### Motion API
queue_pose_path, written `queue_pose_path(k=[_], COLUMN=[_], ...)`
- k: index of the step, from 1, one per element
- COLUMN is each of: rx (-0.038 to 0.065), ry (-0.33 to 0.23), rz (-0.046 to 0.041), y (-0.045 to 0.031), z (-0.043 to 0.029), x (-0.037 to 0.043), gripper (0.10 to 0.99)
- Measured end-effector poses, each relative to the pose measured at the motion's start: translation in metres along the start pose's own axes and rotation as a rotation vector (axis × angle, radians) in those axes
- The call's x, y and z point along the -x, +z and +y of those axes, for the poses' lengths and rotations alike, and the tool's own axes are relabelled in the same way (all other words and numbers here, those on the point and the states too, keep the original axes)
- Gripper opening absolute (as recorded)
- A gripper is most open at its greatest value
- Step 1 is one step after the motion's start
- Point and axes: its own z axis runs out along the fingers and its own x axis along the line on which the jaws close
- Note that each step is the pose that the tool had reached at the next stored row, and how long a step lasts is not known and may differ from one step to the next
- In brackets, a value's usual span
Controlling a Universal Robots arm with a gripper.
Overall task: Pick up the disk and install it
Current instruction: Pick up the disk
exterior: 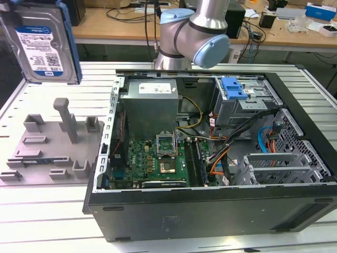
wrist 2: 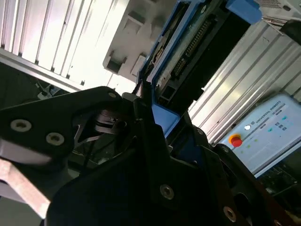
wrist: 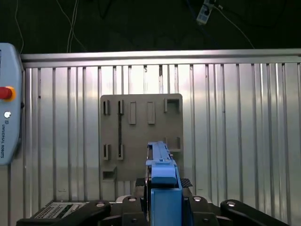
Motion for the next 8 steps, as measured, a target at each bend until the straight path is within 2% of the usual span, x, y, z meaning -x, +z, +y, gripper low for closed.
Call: queue_pose_path(k=[3, 5, 6, 8], rx=[0.0, 0.0, 0.0, 0.0], ry=[0.0, 0.0, 0.0, 0.0], rz=[-0.0007, -0.001, -0.0011, -0.0018], y=[-0.0009, -0.0013, -0.0017, -0.0021], z=[-0.0244, -0.0345, -0.0435, -0.0539], x=[-0.0083, -0.0115, -0.0144, -0.0173], gripper=[0.365, 0.365, 0.365, 0.365])
